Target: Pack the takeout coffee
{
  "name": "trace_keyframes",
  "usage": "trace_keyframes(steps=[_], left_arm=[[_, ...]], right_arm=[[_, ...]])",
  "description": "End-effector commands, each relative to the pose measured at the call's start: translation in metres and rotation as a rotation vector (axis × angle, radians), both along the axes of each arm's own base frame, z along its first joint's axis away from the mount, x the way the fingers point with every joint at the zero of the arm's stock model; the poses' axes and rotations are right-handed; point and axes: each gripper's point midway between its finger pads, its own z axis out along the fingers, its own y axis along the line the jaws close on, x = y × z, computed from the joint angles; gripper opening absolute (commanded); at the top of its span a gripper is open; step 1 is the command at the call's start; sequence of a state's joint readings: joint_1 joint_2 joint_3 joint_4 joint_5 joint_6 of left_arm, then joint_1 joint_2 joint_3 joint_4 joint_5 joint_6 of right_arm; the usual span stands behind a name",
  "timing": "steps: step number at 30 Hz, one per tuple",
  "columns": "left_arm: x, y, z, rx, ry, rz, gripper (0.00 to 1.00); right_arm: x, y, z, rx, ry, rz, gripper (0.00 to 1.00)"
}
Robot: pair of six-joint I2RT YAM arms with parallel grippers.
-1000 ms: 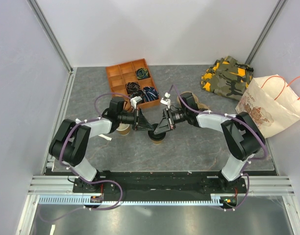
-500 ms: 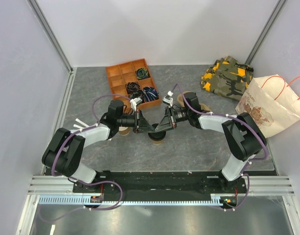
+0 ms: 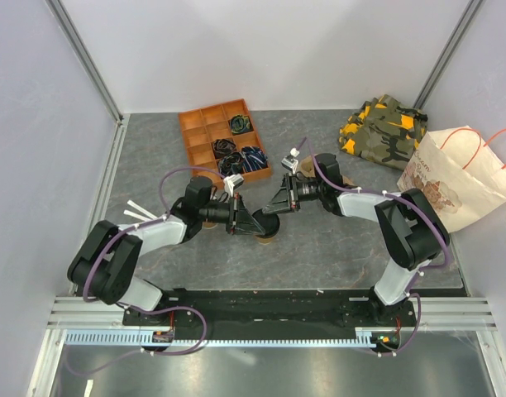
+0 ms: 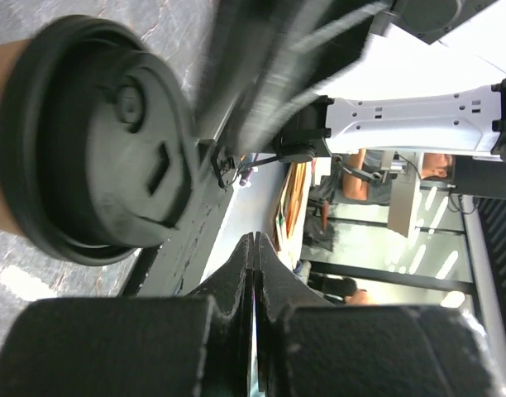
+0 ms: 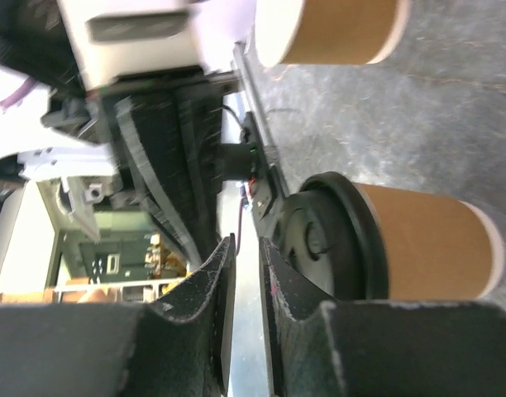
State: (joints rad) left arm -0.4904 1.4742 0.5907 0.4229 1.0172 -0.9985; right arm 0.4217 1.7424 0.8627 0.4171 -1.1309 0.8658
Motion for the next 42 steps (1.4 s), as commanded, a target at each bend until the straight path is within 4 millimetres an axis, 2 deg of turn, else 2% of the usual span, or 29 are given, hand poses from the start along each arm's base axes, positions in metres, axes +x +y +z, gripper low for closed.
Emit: trace_keyframes(steps=[1, 5, 10, 14, 25, 34, 35, 38, 41, 42], left_arm=[[0.005, -0.006, 0.015, -0.017, -0.08, 0.059, 0.02], [0.009, -0.012, 0.008, 0.005, -0.08, 0.077, 0.02], [0.017, -0.019, 0.0, 0.023, -0.054, 0.092, 0.02], [0.024, -0.023, -0.002, 0.03, -0.046, 0.095, 0.02], [0.022, -0.014, -0.036, 0.128, 0.03, 0.12, 0.02], [0.023, -0.003, -0.06, 0.206, 0.065, 0.143, 0.02], [0.022, -0.003, -0.059, 0.2, 0.069, 0.138, 0.02], [0.023, -0.012, -0.036, 0.121, 0.037, 0.087, 0.02], [0.023, -0.022, 0.001, 0.03, -0.042, 0.028, 0.04], [0.025, -0.026, 0.016, 0.001, -0.076, 0.016, 0.05]], right_arm=[[0.013, 0.007, 0.004, -0.033, -0.064, -0.044, 0.23], [0.01, 0.013, -0.005, -0.041, -0.036, -0.026, 0.23], [0.011, 0.015, 0.0, -0.02, -0.032, -0.021, 0.23], [0.011, 0.016, -0.005, -0.019, -0.017, -0.016, 0.22], [0.006, 0.013, -0.035, -0.053, 0.049, -0.007, 0.22], [0.003, 0.01, -0.047, -0.065, 0.075, -0.008, 0.21], [0.005, 0.01, -0.046, -0.063, 0.074, -0.009, 0.21], [0.01, 0.013, -0.028, -0.031, 0.035, 0.009, 0.22], [0.016, 0.017, 0.005, 0.014, -0.042, 0.032, 0.25], [0.02, 0.019, 0.024, 0.037, -0.085, 0.036, 0.26]])
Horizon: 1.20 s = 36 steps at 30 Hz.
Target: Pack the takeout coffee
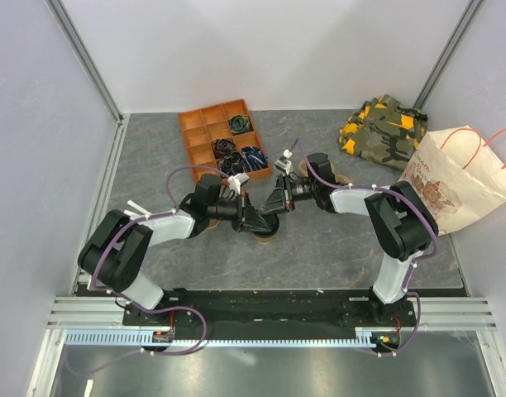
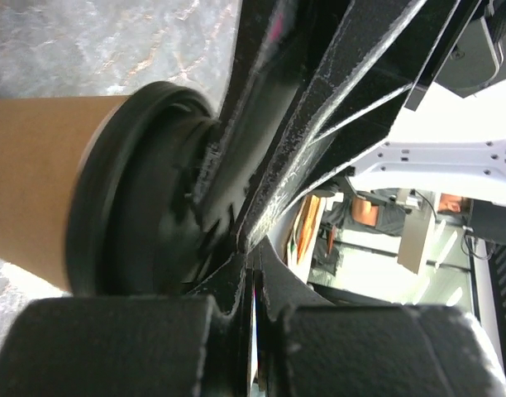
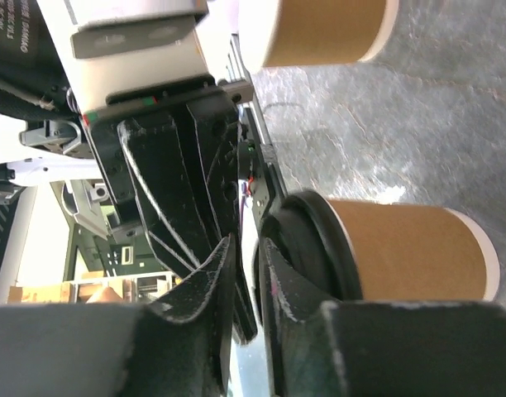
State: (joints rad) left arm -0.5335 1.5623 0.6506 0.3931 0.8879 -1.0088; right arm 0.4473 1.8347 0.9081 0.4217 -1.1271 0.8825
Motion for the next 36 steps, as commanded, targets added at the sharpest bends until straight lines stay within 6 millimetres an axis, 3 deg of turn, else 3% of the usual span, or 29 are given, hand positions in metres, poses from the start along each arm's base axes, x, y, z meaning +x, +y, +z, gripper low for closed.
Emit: trace_keyframes(steps=[1, 4, 6, 10, 12, 14, 16, 17, 18, 20, 24, 25, 28, 29, 33, 34, 36], left_arm=[[0.004, -0.01, 0.051, -0.102, -0.14, -0.071, 0.06], [0.0, -0.011, 0.084, -0.154, -0.219, -0.09, 0.13], [-0.002, -0.01, 0.096, -0.169, -0.241, -0.094, 0.21], [-0.01, -0.004, 0.117, -0.166, -0.325, -0.112, 0.33], [-0.014, 0.004, 0.125, -0.131, -0.427, -0.138, 0.48], [-0.02, 0.017, 0.115, -0.02, -0.563, -0.161, 0.61], [-0.019, 0.029, 0.114, 0.064, -0.707, -0.184, 0.67], [-0.003, 0.041, 0.103, 0.192, -0.876, -0.182, 0.7], [-0.008, 0.057, 0.095, 0.285, -0.895, -0.194, 0.7], [0.002, 0.081, 0.081, 0.459, -1.009, -0.225, 0.71], [-0.017, 0.105, 0.056, 0.617, -0.988, -0.281, 0.72], [-0.021, 0.106, 0.05, 0.64, -0.982, -0.278, 0.72], [-0.033, 0.098, 0.033, 0.698, -0.964, -0.278, 0.77], [-0.035, 0.092, 0.032, 0.696, -0.977, -0.282, 0.99], [-0.034, 0.075, 0.031, 0.681, -1.126, -0.334, 1.0], [-0.03, 0.067, 0.047, 0.643, -1.3, -0.374, 1.0], [-0.037, 0.062, 0.052, 0.584, -1.513, -0.472, 1.0]], right_arm=[[0.015, 0.008, 0.052, 0.073, -0.158, 0.027, 0.27], [0.018, 0.009, 0.092, 0.12, -0.241, 0.045, 0.34], [0.017, 0.01, 0.117, 0.144, -0.293, 0.056, 0.39], [0.019, 0.004, 0.143, 0.138, -0.361, 0.057, 0.46], [0.021, -0.007, 0.141, 0.096, -0.39, 0.039, 0.53], [0.02, -0.017, 0.133, 0.059, -0.402, 0.024, 0.58], [0.016, -0.034, 0.118, 0.003, -0.397, -0.008, 0.61], [0.014, -0.039, 0.114, -0.016, -0.395, -0.02, 0.64], [0.013, -0.05, 0.106, -0.051, -0.38, -0.055, 0.65], [0.013, -0.061, 0.096, -0.091, -0.39, -0.086, 0.68], [0.02, -0.084, 0.074, -0.201, -0.384, -0.175, 0.75], [0.027, -0.088, 0.07, -0.237, -0.391, -0.209, 0.76], [0.041, -0.099, 0.065, -0.327, -0.417, -0.28, 0.91], [0.043, -0.104, 0.064, -0.354, -0.422, -0.294, 0.94], [0.045, -0.117, 0.058, -0.421, -0.453, -0.327, 0.98], [0.043, -0.118, 0.058, -0.423, -0.451, -0.325, 0.98], [0.043, -0.121, 0.055, -0.43, -0.458, -0.326, 0.98]])
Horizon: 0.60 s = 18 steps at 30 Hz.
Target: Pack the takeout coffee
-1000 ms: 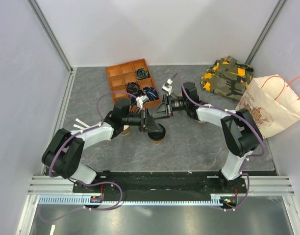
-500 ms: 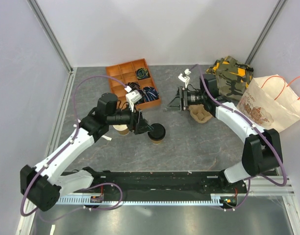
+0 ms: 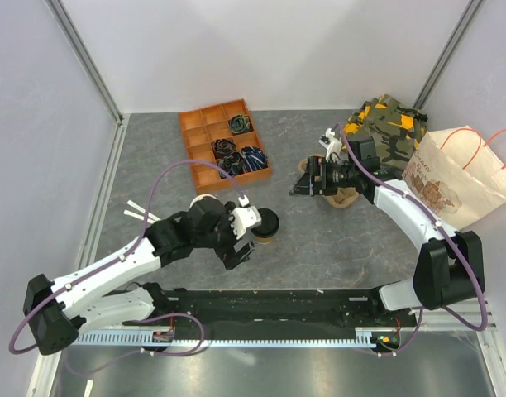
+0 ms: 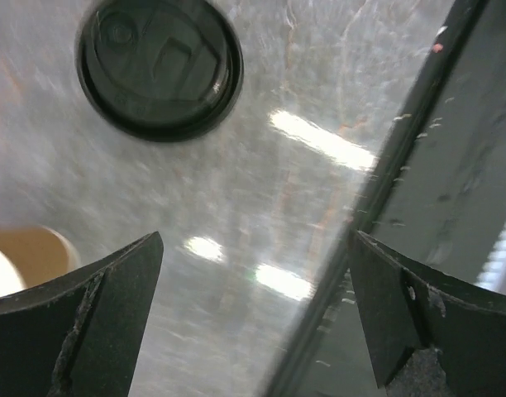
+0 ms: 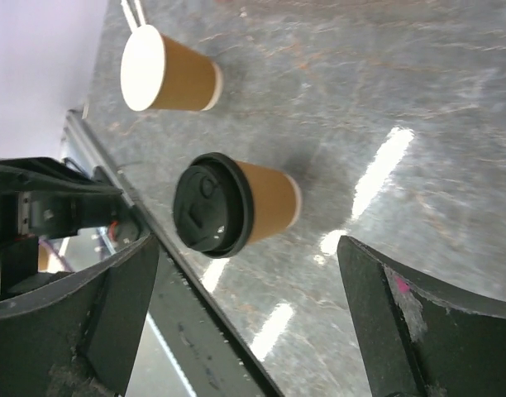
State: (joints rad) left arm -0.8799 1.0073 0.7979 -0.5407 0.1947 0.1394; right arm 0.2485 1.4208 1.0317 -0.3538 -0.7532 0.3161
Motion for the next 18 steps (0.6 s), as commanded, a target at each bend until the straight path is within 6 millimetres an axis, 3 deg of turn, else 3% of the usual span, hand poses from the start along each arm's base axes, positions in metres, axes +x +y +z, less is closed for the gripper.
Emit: trace_keyframes(steps=[1, 3, 4, 5, 9, 11, 12, 18], left_arm=[[0.007, -0.021, 0.039, -0.02, -0.564, -0.431, 1.0], [-0.015, -0.018, 0.036, 0.0, -0.707, -0.658, 1.0], [-0.03, -0.023, 0.036, 0.016, -0.837, -0.87, 1.0], [-0.042, -0.016, 0.016, 0.072, -0.82, -0.987, 1.0], [-0.054, -0.026, -0.013, 0.234, -0.899, -1.248, 0.97], [-0.053, -0.038, -0.014, 0.324, -0.952, -1.312, 0.95], [-0.051, -0.042, -0.027, 0.377, -0.932, -1.352, 0.94], [-0.012, -0.068, -0.049, 0.645, -1.134, -1.379, 0.95]], right_arm=[[0.006, -0.016, 0.004, -0.062, -0.076, -0.039, 0.98], [0.01, -0.019, 0.001, -0.061, -0.068, -0.044, 0.98], [0.011, -0.019, 0.001, -0.055, -0.062, -0.041, 0.98], [0.015, -0.02, 0.001, -0.046, -0.057, -0.039, 0.98], [0.026, -0.024, 0.002, -0.03, -0.04, -0.053, 0.98], [0.031, -0.029, 0.002, -0.024, -0.033, -0.068, 0.98], [0.03, -0.03, 0.001, -0.018, -0.023, -0.065, 0.98], [0.033, -0.034, -0.007, 0.013, 0.026, -0.068, 0.98]])
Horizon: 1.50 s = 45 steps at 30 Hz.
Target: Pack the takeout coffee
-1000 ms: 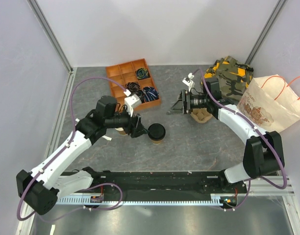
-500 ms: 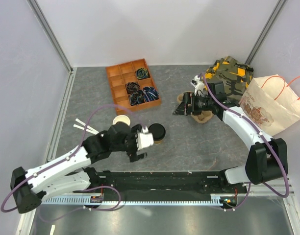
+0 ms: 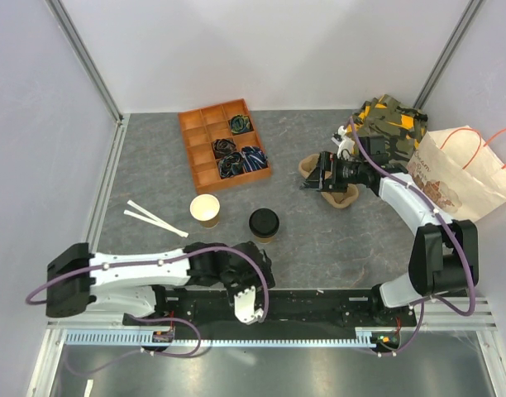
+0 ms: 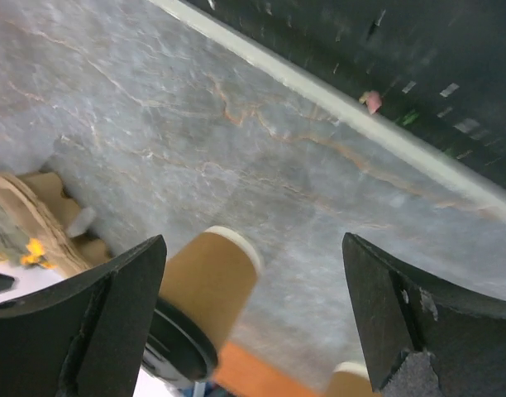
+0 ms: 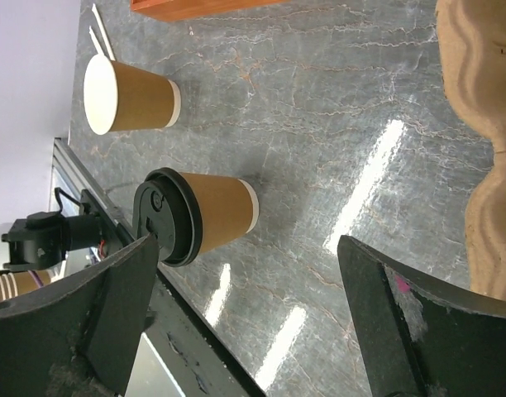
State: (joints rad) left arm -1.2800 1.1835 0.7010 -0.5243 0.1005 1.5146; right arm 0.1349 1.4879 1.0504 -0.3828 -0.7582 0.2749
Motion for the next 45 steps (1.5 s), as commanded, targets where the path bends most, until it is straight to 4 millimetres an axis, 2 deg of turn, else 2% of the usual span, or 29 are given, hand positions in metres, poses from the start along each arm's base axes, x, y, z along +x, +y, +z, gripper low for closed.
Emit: trace_keyframes(steps=[1, 4, 7, 13, 16, 27, 28, 38, 39, 40, 43, 45], left_arm=[[0.048, -0.022, -0.004, 0.048, -0.355, -0.088, 0.95], [0.062, -0.034, -0.015, 0.06, -0.418, -0.061, 0.94], [0.067, -0.045, -0.014, 0.043, -0.434, -0.053, 0.82], [0.077, -0.038, -0.035, 0.113, -0.442, -0.065, 0.68], [0.088, -0.032, -0.042, 0.147, -0.451, -0.047, 0.67], [0.143, -0.032, -0.05, 0.161, -0.489, 0.042, 0.67], [0.153, -0.036, -0.045, 0.135, -0.508, 0.059, 0.67], [0.213, -0.024, -0.059, 0.16, -0.55, 0.117, 0.67], [0.216, -0.022, -0.066, 0.173, -0.539, 0.124, 0.67], [0.225, -0.022, -0.063, 0.17, -0.547, 0.142, 0.67], [0.231, -0.024, -0.059, 0.15, -0.553, 0.158, 0.68], [0.219, -0.024, -0.058, 0.141, -0.509, 0.145, 0.7]], right_arm=[[0.01, 0.002, 0.014, 0.043, -0.019, 0.019, 0.98], [0.012, 0.003, 0.01, 0.059, 0.008, 0.022, 0.98], [0.013, 0.002, 0.008, 0.071, 0.024, 0.024, 0.98], [0.013, 0.002, 0.007, 0.089, 0.043, 0.028, 0.98], [0.011, 0.004, 0.01, 0.111, 0.044, 0.047, 0.98], [0.012, 0.004, 0.011, 0.115, 0.039, 0.051, 0.98], [0.012, 0.004, 0.01, 0.116, 0.044, 0.051, 0.98], [0.013, 0.004, 0.009, 0.117, 0.043, 0.058, 0.98], [0.014, 0.004, 0.008, 0.113, 0.043, 0.056, 0.98], [0.015, 0.004, 0.008, 0.11, 0.041, 0.054, 0.98], [0.017, 0.003, 0.011, 0.101, 0.029, 0.056, 0.98], [0.019, 0.002, 0.015, 0.091, 0.012, 0.063, 0.98]])
